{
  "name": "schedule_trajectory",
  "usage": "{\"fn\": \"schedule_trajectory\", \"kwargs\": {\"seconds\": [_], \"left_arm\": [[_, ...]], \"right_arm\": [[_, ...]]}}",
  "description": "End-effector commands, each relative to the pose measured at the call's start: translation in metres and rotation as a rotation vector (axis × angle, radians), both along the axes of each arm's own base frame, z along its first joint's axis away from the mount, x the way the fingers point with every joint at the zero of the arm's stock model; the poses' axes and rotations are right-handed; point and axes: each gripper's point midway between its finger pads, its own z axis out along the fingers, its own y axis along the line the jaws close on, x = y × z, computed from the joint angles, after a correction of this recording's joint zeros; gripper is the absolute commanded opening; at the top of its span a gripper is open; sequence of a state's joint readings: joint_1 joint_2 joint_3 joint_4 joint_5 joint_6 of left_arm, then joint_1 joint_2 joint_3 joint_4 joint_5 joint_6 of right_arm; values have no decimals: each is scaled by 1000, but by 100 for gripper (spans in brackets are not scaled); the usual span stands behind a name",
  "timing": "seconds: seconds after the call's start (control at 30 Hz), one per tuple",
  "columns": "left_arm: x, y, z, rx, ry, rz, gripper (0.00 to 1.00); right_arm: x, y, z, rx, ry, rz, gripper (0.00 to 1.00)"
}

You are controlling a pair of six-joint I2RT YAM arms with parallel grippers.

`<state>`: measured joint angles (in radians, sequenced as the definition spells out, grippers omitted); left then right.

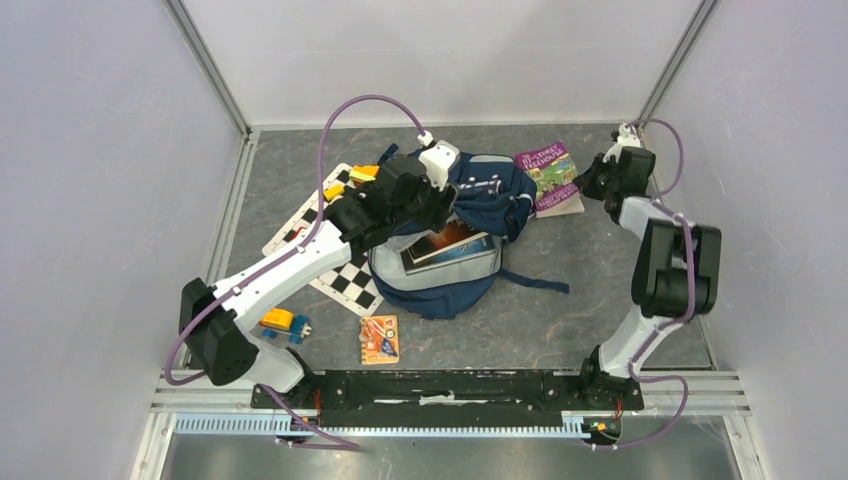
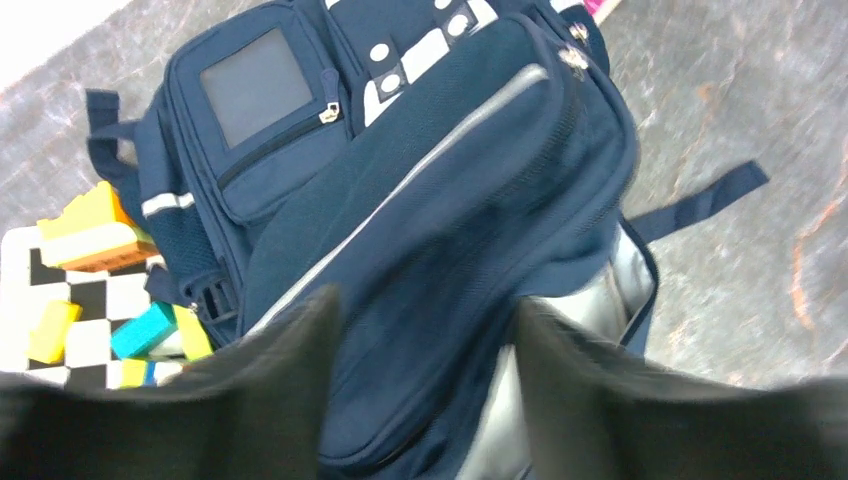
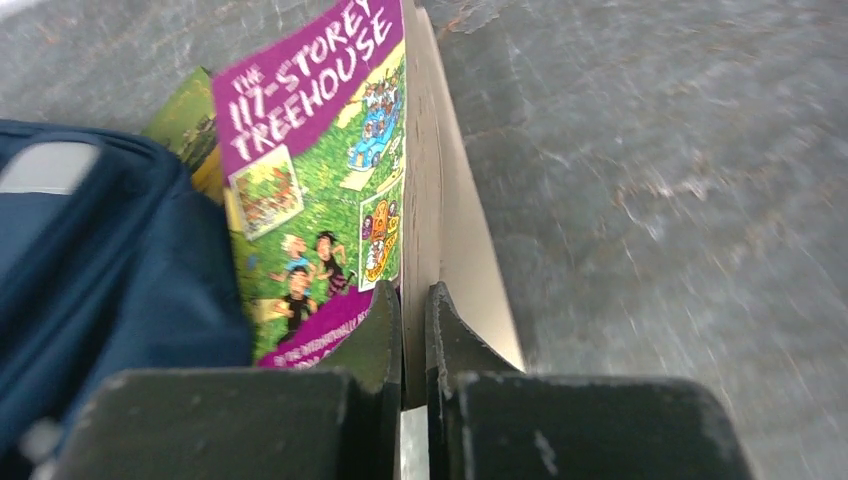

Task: Pack the student bag
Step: Pick up the book from the center of the board.

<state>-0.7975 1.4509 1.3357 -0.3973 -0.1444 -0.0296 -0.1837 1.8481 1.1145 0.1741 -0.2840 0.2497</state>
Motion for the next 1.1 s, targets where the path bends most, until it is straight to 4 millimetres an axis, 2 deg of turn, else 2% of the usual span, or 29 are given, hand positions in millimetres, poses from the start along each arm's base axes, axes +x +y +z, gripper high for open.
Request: {"fn": "schedule_trajectory", "kwargs": {"seconds": [0.0,0.07,0.1,0.27,0.4,0.57,0.7,0.8,0.97,1.07], "left_arm": [[8,7,54,-132,-85,47,84],[6,4,57,-155,-79,40,98],[4,3,60,-173,-78,34,100],[-13,-12,79,-303,-38,-40,100],[-35,-27,93,-443,45,-114,100],[-66,-36,109,-688,155,-167,100],[-86,-45,116,-876,287,-205,100],[-98,-51,115,-980,378,-244,100],[-98,-54,91,-1017,461,-206,100],[-97,-55,77,-1028,495,-185,100]], "right_arm": [[-21,-16,78,-2,-196,-111,0],[-42,-18,93,-10,-237,-137,0],[-50,-17,105,-16,-266,-146,0],[-95,-10,152,0,-392,-174,0],[-124,3,201,32,-513,-157,0],[-157,37,260,140,-658,-32,0],[-179,72,284,269,-724,99,0],[-194,99,292,359,-754,184,0],[-213,143,304,464,-780,293,0],[-225,162,317,533,-802,353,0]]}}
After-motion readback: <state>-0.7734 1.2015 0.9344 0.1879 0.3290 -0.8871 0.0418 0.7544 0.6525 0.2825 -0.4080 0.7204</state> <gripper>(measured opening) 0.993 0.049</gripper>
